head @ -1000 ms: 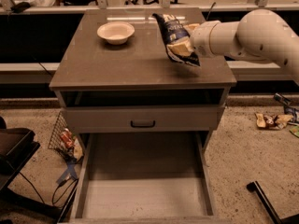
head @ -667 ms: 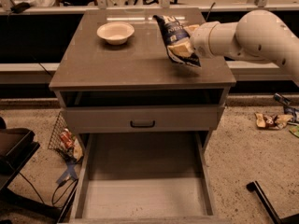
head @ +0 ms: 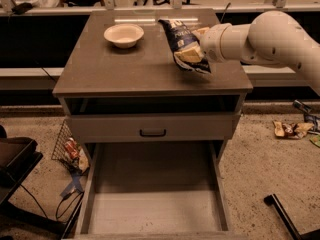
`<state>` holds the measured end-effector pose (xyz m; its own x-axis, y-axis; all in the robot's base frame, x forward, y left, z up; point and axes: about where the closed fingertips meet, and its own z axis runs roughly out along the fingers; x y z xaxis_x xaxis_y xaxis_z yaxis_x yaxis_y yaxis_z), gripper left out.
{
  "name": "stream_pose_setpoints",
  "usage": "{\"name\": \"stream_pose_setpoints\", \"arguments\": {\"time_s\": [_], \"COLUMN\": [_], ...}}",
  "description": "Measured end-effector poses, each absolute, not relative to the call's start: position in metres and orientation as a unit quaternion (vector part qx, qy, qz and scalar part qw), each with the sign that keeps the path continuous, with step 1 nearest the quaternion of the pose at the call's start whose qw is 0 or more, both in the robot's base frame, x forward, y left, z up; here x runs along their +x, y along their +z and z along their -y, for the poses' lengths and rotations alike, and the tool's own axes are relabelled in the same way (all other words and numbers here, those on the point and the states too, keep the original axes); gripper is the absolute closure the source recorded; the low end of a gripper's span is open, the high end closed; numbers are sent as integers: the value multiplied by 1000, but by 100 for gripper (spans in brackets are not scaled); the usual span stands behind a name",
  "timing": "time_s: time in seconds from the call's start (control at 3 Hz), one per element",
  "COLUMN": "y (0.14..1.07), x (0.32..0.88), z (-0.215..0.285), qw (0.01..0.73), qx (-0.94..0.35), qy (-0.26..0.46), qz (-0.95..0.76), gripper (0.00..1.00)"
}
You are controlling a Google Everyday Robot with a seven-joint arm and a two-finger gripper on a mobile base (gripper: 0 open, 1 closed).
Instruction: Pick blue chip bag from middle drawer and place on counter
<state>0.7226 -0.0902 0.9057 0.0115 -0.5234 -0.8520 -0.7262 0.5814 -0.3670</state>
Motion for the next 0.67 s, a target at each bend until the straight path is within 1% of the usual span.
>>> {"name": "stream_pose_setpoints", "arguments": {"time_s": [0.33,0.67], "y": [905,904], "x": [723,723], "z": [88,86], "qw": [552,551], "qx": [-449,-450], "qy": [93,94], "qz": [-697,-696], "gripper": [5,0]}}
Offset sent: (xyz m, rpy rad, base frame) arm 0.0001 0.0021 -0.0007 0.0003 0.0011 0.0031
